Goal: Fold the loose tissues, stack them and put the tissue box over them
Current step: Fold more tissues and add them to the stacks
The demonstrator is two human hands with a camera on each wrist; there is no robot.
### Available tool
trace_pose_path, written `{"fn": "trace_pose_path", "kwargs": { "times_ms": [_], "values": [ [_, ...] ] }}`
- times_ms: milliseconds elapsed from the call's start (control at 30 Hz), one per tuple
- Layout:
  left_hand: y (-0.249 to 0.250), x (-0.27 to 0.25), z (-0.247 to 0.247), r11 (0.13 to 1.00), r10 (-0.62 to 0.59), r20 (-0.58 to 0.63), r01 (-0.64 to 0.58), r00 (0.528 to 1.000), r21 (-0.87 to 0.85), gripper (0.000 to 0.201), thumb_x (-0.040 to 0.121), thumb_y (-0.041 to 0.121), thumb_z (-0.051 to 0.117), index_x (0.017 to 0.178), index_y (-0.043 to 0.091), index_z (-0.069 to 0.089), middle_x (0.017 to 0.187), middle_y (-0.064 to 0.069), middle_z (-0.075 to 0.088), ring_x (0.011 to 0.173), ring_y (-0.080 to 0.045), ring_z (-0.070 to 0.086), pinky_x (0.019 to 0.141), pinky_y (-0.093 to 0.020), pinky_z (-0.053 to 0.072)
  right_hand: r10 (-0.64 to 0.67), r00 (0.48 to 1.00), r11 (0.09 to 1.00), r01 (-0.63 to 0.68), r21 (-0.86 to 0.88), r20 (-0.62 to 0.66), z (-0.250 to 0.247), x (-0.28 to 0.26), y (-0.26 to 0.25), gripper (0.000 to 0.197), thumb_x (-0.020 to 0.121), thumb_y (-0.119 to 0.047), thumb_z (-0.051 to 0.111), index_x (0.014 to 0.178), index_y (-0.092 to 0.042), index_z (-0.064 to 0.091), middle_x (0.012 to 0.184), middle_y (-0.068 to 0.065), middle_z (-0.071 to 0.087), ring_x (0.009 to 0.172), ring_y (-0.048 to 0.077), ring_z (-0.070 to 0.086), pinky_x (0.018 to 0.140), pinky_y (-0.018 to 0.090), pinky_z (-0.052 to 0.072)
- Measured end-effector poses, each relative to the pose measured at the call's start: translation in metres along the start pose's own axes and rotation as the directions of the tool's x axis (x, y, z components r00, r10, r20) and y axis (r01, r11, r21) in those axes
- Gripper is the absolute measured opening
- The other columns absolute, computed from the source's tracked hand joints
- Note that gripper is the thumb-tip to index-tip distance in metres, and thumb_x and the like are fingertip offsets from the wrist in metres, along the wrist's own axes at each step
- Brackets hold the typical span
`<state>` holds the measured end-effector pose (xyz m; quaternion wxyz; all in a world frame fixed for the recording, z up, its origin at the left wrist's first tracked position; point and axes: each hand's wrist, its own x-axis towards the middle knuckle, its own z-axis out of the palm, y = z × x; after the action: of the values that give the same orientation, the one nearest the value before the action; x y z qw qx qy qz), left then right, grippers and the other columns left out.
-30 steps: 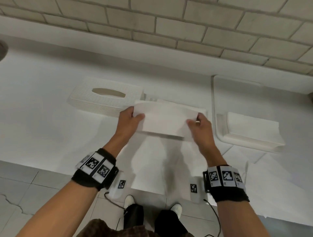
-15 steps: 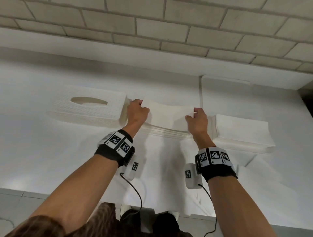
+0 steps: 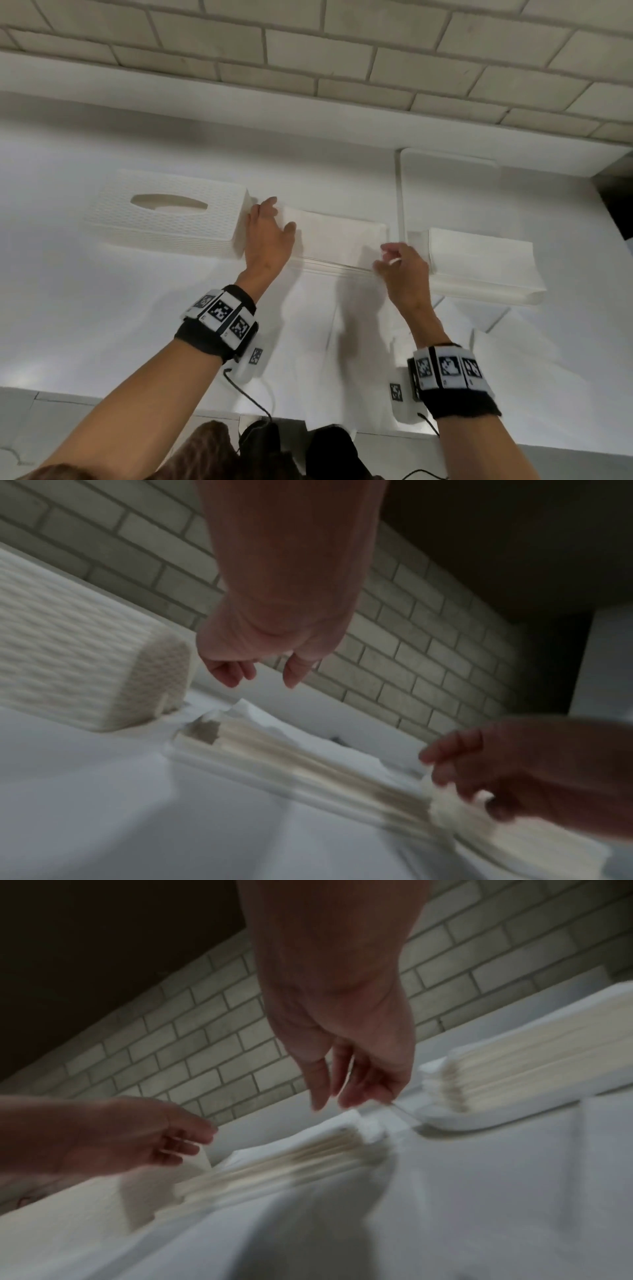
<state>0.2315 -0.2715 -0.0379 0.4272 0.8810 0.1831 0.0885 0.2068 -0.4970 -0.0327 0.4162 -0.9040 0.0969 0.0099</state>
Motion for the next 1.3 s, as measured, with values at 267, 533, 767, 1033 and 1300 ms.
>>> {"fn": "trace_pose_path", "kwargs": {
  "times_ms": [267, 533, 767, 1033, 1300],
  "values": [
    [0.016, -0.050, -0.012, 0.945, 0.080, 0.096, -0.045, 0.992, -0.325, 0.022, 0.092, 0.012, 0.059, 0.113, 0.012, 0.065, 0.097, 0.002, 0.064, 0.076, -0.001, 0.055, 0.067, -0.001, 0.040, 0.102, 0.939, 0.825, 0.104, -0.556, 0.328, -0.007, -0.047, 0.019, 0.055, 0.074, -0.036, 0.079, 0.120, -0.021, 0.053, 0.114, -0.001, 0.060, 0.121, 0.023, 0.042, 0.097, 0.041, 0.033],
    [0.007, -0.102, -0.013, 0.896, 0.026, 0.559, 0.228, 0.829, -0.380, 0.060, 0.075, 0.033, 0.081, 0.128, 0.027, 0.054, 0.115, 0.009, 0.063, 0.104, -0.007, 0.061, 0.089, -0.021, 0.049, -0.034, 0.891, 0.989, 0.094, -0.111, 0.452, -0.022, -0.045, -0.006, 0.023, 0.072, -0.011, 0.079, 0.071, -0.017, 0.057, 0.065, -0.006, 0.053, 0.065, 0.013, 0.053, 0.055, 0.021, 0.038],
    [-0.002, -0.096, -0.034, 0.873, -0.098, 0.519, 0.324, 0.849, -0.365, 0.018, 0.085, 0.008, 0.069, 0.103, 0.009, 0.069, 0.088, -0.005, 0.073, 0.065, -0.009, 0.070, 0.058, -0.017, 0.054, -0.085, 0.882, 0.990, 0.024, 0.136, 0.463, -0.025, -0.056, -0.013, 0.065, 0.065, -0.006, 0.086, 0.120, -0.018, 0.054, 0.105, 0.002, 0.059, 0.085, 0.010, 0.052, 0.070, 0.013, 0.044],
    [-0.003, -0.063, -0.061, 0.844, -0.157, 0.331, 0.301, 0.930, -0.445, 0.019, 0.086, 0.011, 0.068, 0.105, 0.015, 0.067, 0.088, 0.006, 0.069, 0.079, -0.012, 0.065, 0.067, -0.025, 0.050, -0.049, 0.806, 0.819, 0.370, -0.438, 0.590, 0.009, -0.092, 0.014, 0.068, 0.069, -0.026, 0.081, 0.128, -0.027, 0.048, 0.105, -0.010, 0.048, 0.113, 0.018, 0.039, 0.093, 0.037, 0.028],
    [-0.008, -0.080, -0.051, 0.812, -0.178, 0.331, 0.329, 0.927, -0.482, 0.011, 0.087, 0.011, 0.067, 0.087, 0.022, 0.067, 0.086, 0.005, 0.069, 0.080, -0.015, 0.065, 0.070, -0.026, 0.050, -0.176, 0.850, 0.837, 0.395, -0.379, 0.497, 0.021, -0.092, 0.004, 0.011, 0.087, -0.019, 0.063, 0.098, -0.015, 0.061, 0.101, 0.004, 0.063, 0.104, 0.025, 0.052, 0.092, 0.038, 0.036]
  ]
}}
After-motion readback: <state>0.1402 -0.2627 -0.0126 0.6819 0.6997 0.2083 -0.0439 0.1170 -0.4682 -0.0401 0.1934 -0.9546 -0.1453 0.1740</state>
